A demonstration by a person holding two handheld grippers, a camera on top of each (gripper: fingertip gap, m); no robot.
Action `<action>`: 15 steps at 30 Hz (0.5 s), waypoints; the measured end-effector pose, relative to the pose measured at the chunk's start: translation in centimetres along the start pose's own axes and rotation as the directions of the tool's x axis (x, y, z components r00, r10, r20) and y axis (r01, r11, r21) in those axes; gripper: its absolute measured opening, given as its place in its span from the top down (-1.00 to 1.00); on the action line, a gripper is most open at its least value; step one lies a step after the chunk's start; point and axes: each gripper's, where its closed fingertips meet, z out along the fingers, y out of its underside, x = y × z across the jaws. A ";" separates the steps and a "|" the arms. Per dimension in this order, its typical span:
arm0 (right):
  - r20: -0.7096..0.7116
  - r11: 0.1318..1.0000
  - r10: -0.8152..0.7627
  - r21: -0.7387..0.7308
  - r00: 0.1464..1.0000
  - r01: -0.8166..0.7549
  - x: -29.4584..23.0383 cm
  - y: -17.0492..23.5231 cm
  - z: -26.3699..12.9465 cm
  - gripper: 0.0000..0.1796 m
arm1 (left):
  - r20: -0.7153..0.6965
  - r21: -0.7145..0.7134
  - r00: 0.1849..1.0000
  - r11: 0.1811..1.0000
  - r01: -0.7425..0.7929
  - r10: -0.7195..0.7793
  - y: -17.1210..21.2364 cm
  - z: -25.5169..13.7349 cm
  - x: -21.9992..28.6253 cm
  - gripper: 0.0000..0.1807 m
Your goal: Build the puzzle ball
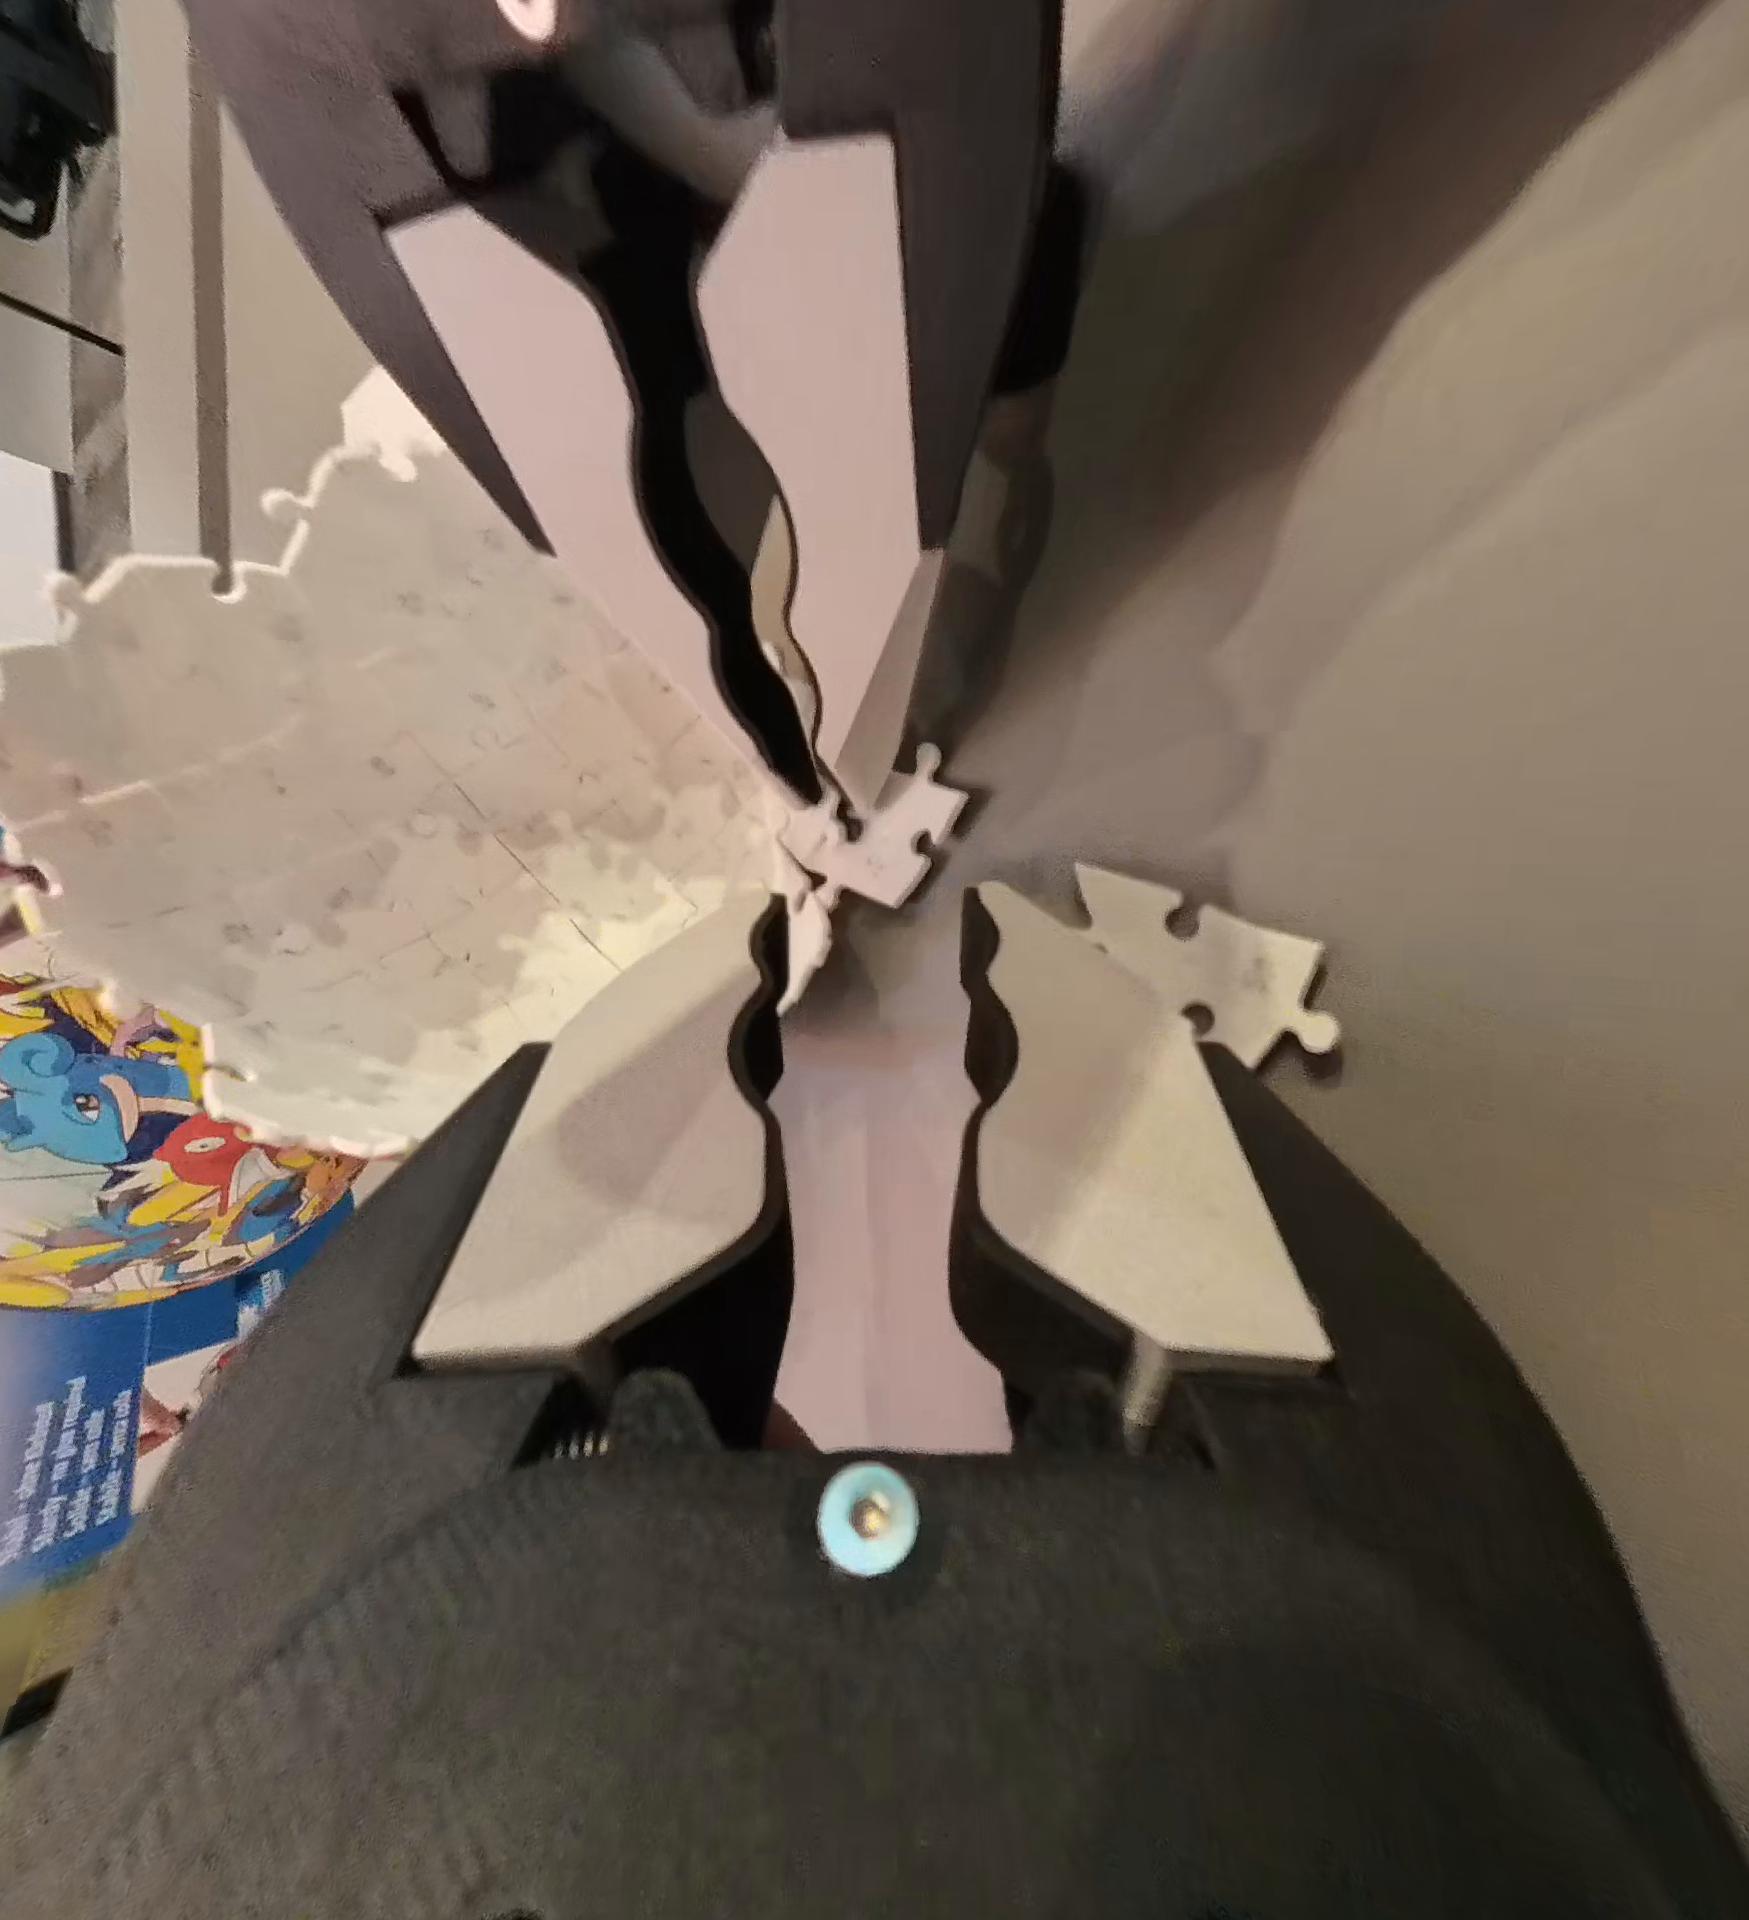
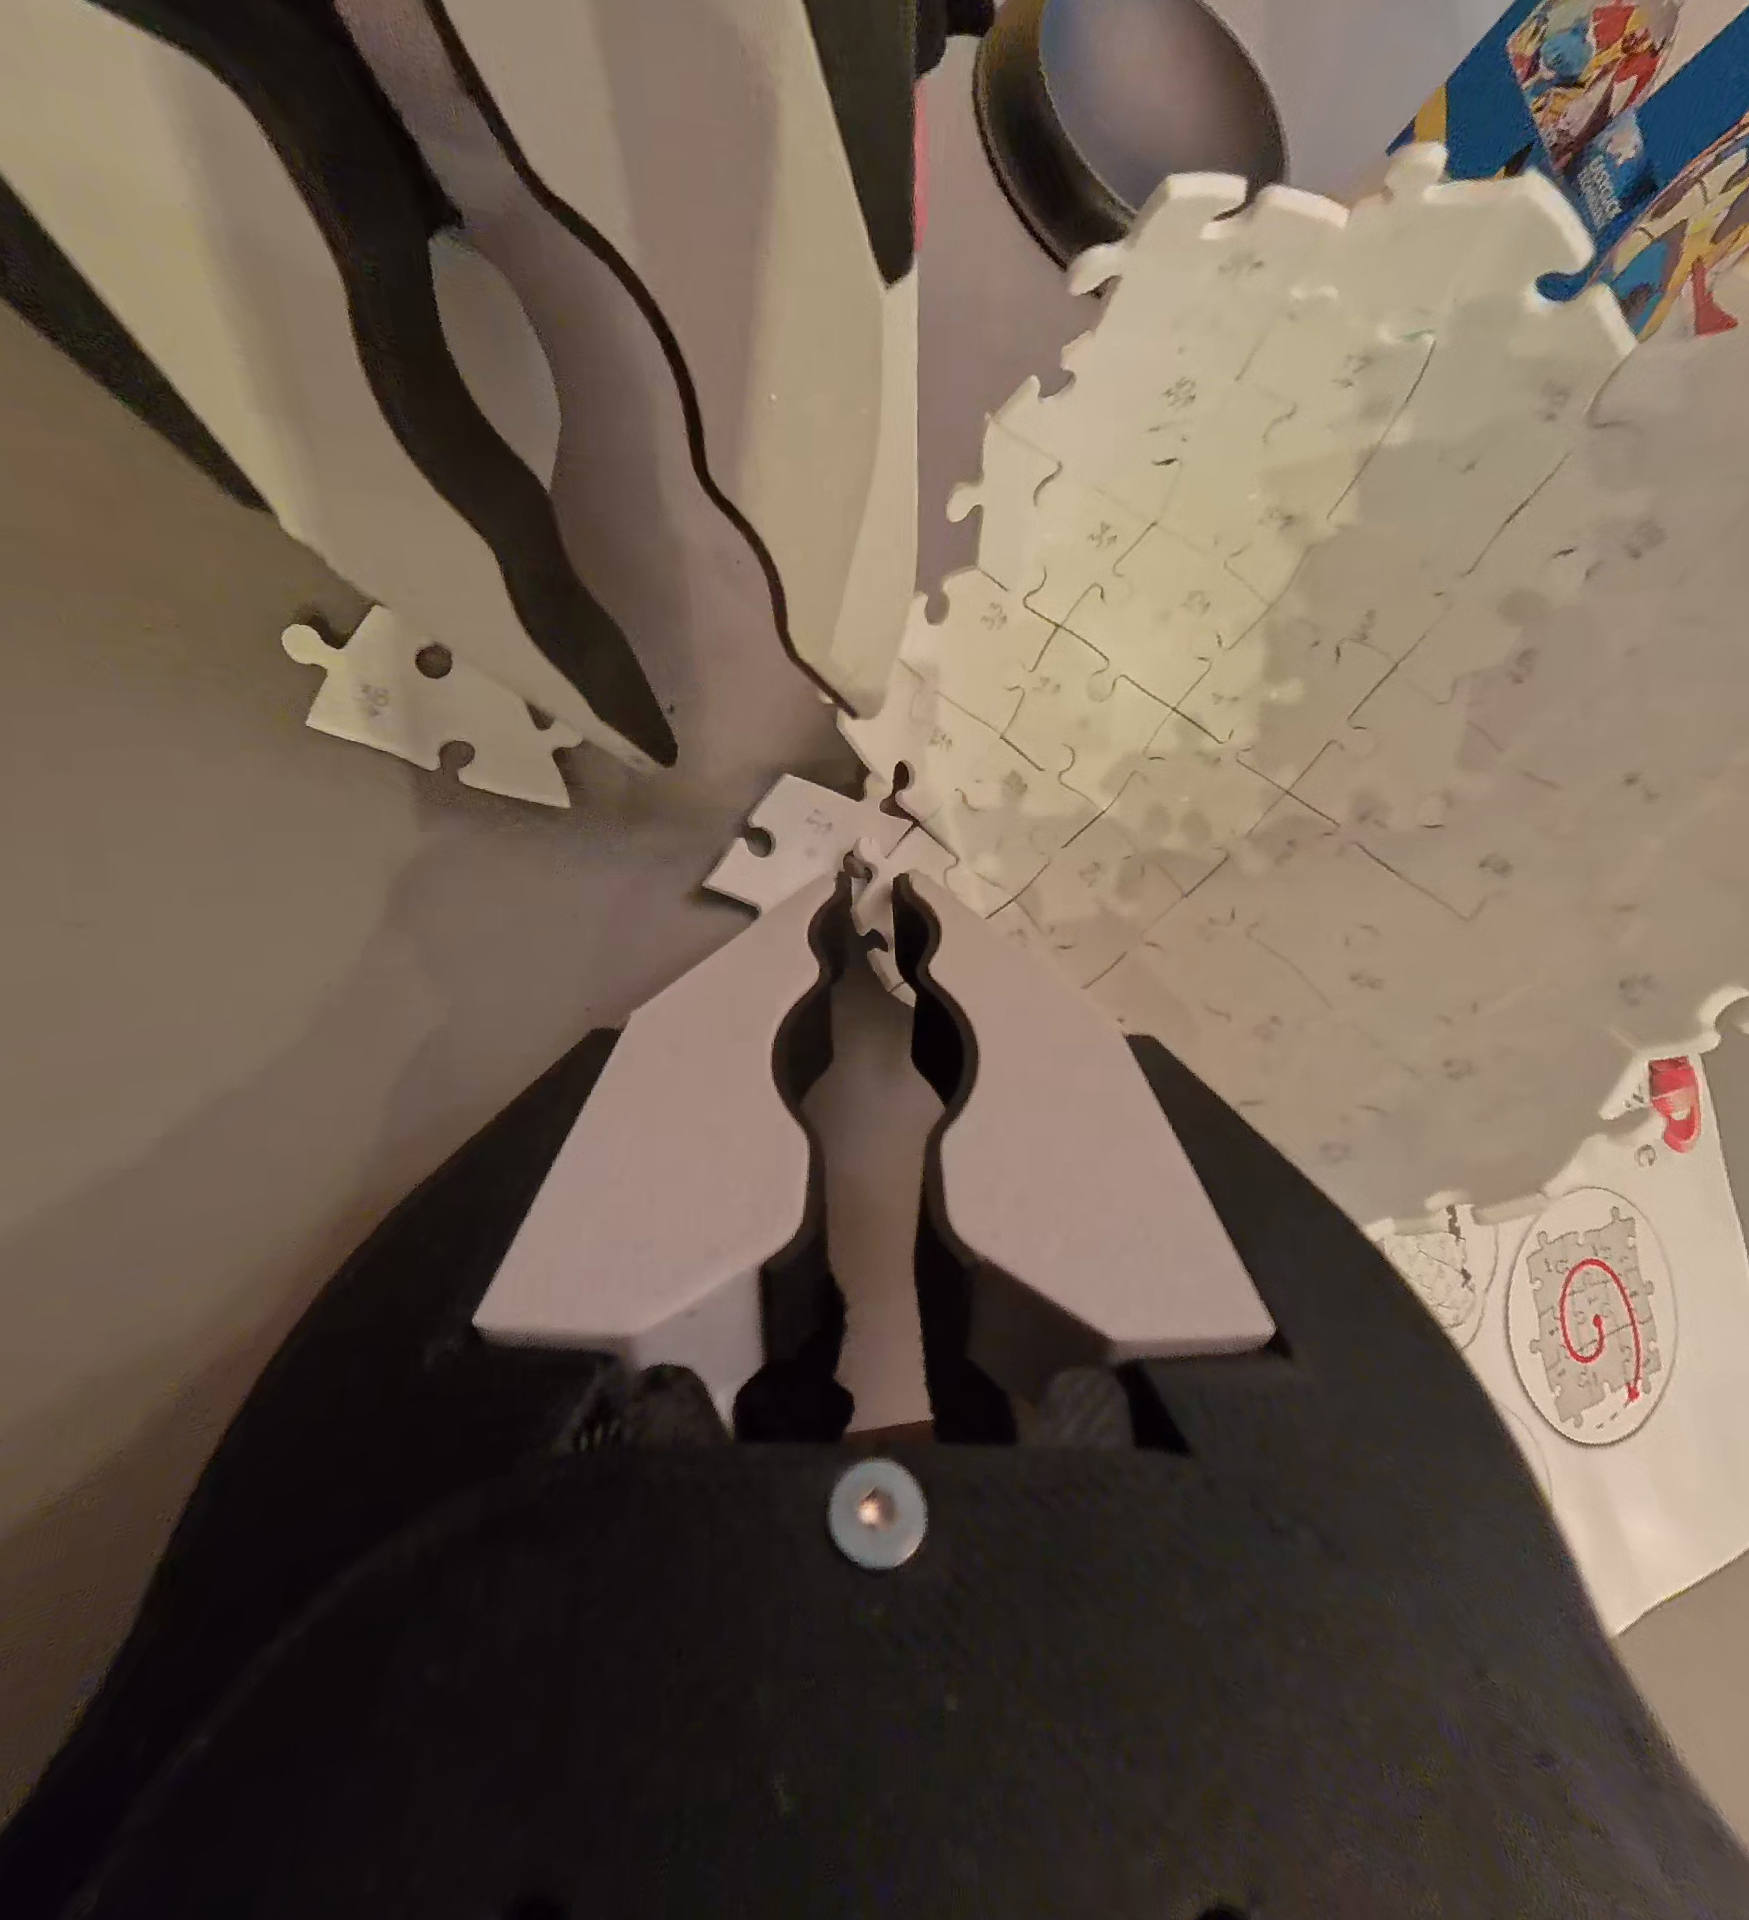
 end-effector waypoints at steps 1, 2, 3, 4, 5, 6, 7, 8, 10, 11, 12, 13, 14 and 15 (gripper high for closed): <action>0.003 1.000 0.001 -0.002 1.000 -0.001 0.0 0.0 0.0 0.93 | -0.010 -0.006 1.000 1.000 0.025 -0.025 -0.2 0.1 0.0 0.65; 0.004 1.000 0.000 -0.003 1.000 0.000 0.0 0.0 0.0 0.93 | -0.028 -0.029 0.999 0.999 0.031 -0.032 0.0 0.4 0.2 0.62; 0.007 1.000 0.003 -0.002 1.000 -0.003 0.1 0.0 0.0 0.93 | -0.030 -0.059 0.999 0.998 0.025 -0.027 0.4 0.8 0.3 0.59; 0.010 1.000 0.010 -0.001 1.000 -0.010 0.1 0.0 0.0 0.93 | -0.025 -0.070 0.999 0.997 0.025 -0.026 0.6 1.0 0.2 0.60; 0.013 1.000 0.015 -0.001 1.000 -0.015 0.1 0.0 0.0 0.93 | -0.029 -0.065 0.999 0.997 0.038 -0.040 0.6 1.1 0.2 0.60; 0.015 1.000 0.018 0.000 1.000 -0.018 0.1 0.1 0.0 0.93 | -0.038 -0.069 0.998 0.996 0.056 -0.059 0.6 1.1 0.2 0.60; 0.017 1.000 0.024 0.002 1.000 -0.024 0.2 0.1 0.0 0.93 | -0.046 -0.072 0.997 0.995 0.066 -0.070 0.7 1.1 0.2 0.60; 0.020 1.000 0.030 0.002 0.999 -0.030 0.2 0.1 0.0 0.93 | -0.048 -0.071 0.996 0.995 0.066 -0.070 0.7 1.2 0.2 0.60; 0.023 0.999 0.032 0.002 0.999 -0.032 0.2 0.1 0.0 0.93 | -0.061 -0.076 0.995 0.995 0.070 -0.075 0.7 1.2 0.4 0.64; 0.026 0.999 0.034 0.002 0.999 -0.034 0.2 0.1 0.0 0.93 | -0.068 -0.078 0.994 0.994 0.077 -0.082 0.7 1.2 0.5 0.66; 0.028 0.999 0.034 0.002 0.999 -0.034 0.3 0.1 0.0 0.93 | -0.074 -0.079 0.993 0.993 0.083 -0.089 0.7 1.2 0.5 0.66; 0.029 0.999 0.034 0.000 0.999 -0.034 0.3 0.1 0.1 0.93 | -0.082 -0.079 0.992 0.993 0.090 -0.097 0.8 1.3 0.5 0.67; 0.030 0.999 0.035 -0.002 0.999 -0.035 0.3 0.1 0.1 0.93 | -0.093 -0.079 0.990 0.992 0.097 -0.105 0.8 1.2 0.6 0.68; 0.031 0.999 0.032 -0.003 0.999 -0.032 0.3 0.1 0.1 0.93 | -0.101 -0.081 0.989 0.991 0.104 -0.112 0.8 1.3 0.6 0.69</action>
